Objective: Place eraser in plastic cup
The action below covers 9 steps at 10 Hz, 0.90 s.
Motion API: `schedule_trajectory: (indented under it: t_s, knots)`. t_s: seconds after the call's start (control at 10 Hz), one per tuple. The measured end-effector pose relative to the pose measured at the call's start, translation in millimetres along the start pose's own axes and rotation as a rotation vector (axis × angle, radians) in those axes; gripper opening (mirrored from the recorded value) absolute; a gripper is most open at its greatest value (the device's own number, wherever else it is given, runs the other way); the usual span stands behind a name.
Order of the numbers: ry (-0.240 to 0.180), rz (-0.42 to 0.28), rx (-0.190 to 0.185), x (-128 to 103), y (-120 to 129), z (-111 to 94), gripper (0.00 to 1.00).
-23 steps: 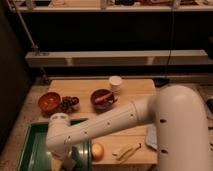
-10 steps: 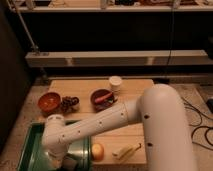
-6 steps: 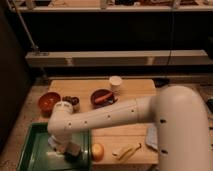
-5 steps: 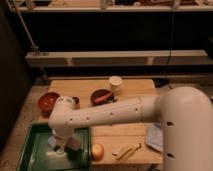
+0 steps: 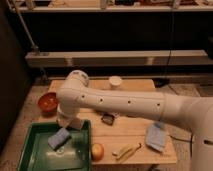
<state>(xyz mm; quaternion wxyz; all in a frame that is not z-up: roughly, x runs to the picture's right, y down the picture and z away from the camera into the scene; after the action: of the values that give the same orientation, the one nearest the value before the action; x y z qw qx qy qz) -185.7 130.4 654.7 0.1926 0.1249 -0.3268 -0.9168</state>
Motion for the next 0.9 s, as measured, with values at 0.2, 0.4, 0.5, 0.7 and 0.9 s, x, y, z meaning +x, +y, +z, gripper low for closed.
schedule_trajectory:
  t_s: [0.2,0.4,0.5,0.7,0.9]
  knots:
    - [0.0,-0.002,0.001,0.9,-0.8,0.2,0.2]
    - [0.0,-0.003,0.001,1.2,-1.1,0.3,0.2]
    - [0.0,-0.003,0.001,1.2,-1.0,0.3,0.2]
    - [-0.007,0.006,-0.013,0.4,5.1,-2.0,0.2]
    - [-0.006,0.038,-0.049,-10.6,33.9,-10.4,0.2]
